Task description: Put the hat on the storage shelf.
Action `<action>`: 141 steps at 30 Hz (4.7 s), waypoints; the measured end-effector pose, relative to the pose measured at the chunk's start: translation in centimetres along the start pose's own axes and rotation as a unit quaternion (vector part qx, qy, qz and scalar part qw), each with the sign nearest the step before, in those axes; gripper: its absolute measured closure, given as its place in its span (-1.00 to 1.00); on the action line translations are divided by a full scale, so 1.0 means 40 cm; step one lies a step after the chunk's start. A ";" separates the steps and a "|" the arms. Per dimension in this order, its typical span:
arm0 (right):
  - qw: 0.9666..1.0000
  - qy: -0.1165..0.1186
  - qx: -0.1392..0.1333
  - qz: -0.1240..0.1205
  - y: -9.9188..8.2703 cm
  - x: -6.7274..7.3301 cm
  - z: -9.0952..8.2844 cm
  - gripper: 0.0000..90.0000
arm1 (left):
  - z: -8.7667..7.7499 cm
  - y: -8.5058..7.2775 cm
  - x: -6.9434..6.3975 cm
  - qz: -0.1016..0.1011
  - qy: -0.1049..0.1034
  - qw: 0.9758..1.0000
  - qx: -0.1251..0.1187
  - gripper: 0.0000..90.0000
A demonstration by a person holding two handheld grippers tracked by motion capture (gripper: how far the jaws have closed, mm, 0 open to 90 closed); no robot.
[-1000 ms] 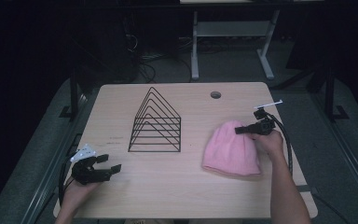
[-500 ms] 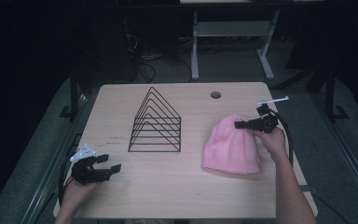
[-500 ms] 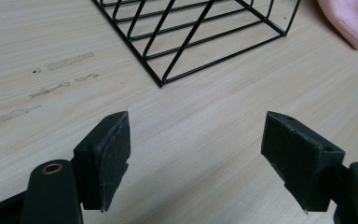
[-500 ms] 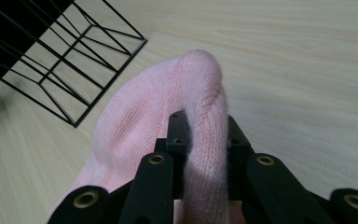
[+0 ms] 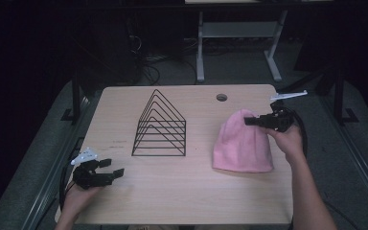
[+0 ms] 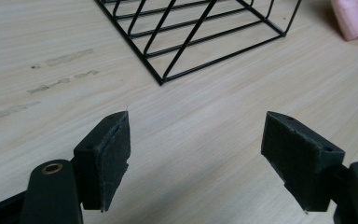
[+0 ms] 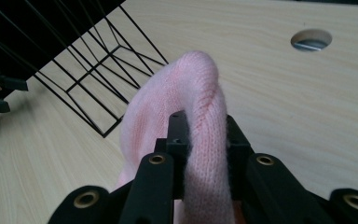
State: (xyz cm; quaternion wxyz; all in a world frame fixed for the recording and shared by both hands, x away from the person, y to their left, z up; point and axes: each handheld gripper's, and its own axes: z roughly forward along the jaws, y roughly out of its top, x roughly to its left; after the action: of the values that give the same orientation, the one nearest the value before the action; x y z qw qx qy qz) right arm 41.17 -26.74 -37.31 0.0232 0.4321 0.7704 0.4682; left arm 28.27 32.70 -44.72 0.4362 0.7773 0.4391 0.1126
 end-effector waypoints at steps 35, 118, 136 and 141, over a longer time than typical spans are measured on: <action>0.994 0.007 -0.044 -0.104 0.119 0.143 -0.117 0.73 | -0.001 0.013 -0.019 0.007 -0.015 1.000 0.011 -0.47; 0.966 0.100 -0.060 -0.230 0.329 0.467 -0.086 0.72 | -0.027 0.342 -0.201 0.144 -0.142 0.979 -0.012 -0.52; 0.957 0.126 -0.059 -0.253 0.368 0.529 -0.019 0.72 | 0.010 0.406 -0.209 0.164 -0.180 0.970 0.003 -0.21; 0.954 0.131 -0.059 -0.264 0.384 0.548 0.002 0.72 | 0.013 0.408 -0.205 0.165 -0.187 0.968 0.005 -0.12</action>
State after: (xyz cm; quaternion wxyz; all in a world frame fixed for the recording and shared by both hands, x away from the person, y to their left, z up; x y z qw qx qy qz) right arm 37.38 -8.71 -17.86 0.0704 0.1463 0.8242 0.5425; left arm 33.29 22.19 -30.66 0.4826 0.8482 0.2156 0.0335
